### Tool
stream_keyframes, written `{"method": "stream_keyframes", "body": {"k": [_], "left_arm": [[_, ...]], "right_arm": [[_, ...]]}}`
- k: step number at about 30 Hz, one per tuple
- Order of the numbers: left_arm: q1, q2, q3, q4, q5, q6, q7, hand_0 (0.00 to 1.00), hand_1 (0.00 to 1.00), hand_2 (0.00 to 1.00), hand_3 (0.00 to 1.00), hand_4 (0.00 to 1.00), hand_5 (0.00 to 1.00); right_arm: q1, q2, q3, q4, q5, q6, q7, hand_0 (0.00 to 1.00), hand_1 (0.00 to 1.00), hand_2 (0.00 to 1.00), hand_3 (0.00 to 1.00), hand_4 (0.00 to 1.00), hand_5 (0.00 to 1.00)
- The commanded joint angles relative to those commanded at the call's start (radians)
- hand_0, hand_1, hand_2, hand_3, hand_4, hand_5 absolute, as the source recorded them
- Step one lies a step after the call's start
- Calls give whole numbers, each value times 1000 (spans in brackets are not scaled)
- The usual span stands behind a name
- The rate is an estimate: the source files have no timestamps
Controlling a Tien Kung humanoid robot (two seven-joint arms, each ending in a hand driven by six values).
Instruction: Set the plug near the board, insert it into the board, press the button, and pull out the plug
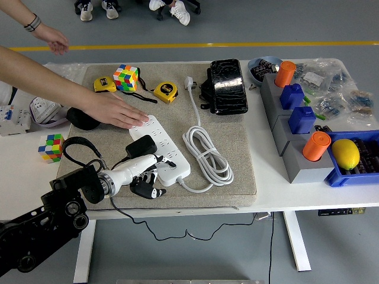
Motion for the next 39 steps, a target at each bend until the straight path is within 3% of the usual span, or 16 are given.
{"method": "stream_keyframes", "body": {"k": [7, 16, 17, 18, 22, 23, 28, 29, 30, 34, 35, 39], "left_arm": [[4, 3, 5, -8, -7, -5, 0, 60, 98, 170, 824, 752, 2], [15, 9, -52, -79, -70, 33, -69, 59, 99, 170, 819, 747, 2], [17, 9, -59, -83, -78, 39, -80, 62, 95, 173, 721, 649, 2], [19, 8, -64, -84, -82, 43, -87, 62, 95, 173, 721, 649, 2], [35, 4, -91, -72, -95, 122, -197, 62, 95, 173, 721, 649, 2], [37, 4, -94, -69, -98, 139, -222, 130, 119, 242, 633, 679, 61], [45, 2, -93, -48, -158, 233, -355, 130, 119, 242, 633, 679, 61], [45, 1, -90, -40, -180, 250, -379, 233, 282, 384, 554, 799, 177], [45, 0, -89, -32, -202, 265, -403, 233, 282, 384, 554, 799, 177], [50, -3, -85, -14, -243, 296, -437, 233, 282, 384, 554, 799, 177], [51, -3, -85, -14, -243, 300, -438, 297, 365, 445, 485, 823, 203], [52, -3, -89, -15, -244, 306, -442, 297, 365, 445, 485, 823, 203]], "right_arm": [[-1, 1, -1, -1, 2, 0, 0, 486, 546, 541, 509, 837, 366], [0, 0, 1, -1, -1, 0, 1, 486, 546, 540, 508, 837, 366], [1, 1, 1, -1, 0, 0, 0, 486, 547, 540, 508, 836, 366], [1, 1, 0, -1, 0, 0, 0, 486, 547, 540, 508, 836, 366], [2, 2, -2, -2, 2, 0, 0, 486, 547, 540, 508, 836, 366], [2, 2, -1, -1, 2, 0, 0, 486, 546, 540, 508, 836, 366], [3, 2, -7, -2, 5, 0, -1, 486, 546, 540, 508, 836, 366], [3, 2, -8, -2, 5, 0, -1, 485, 546, 540, 508, 836, 366], [4, 2, -9, -2, 6, 0, -1, 485, 546, 540, 508, 836, 366], [5, 2, -10, -2, 5, 0, -1, 485, 546, 540, 508, 836, 366], [5, 2, -10, -2, 5, 0, -1, 485, 547, 540, 508, 837, 366], [4, 0, -13, -2, 7, 0, -2, 485, 547, 540, 508, 837, 366]]}}
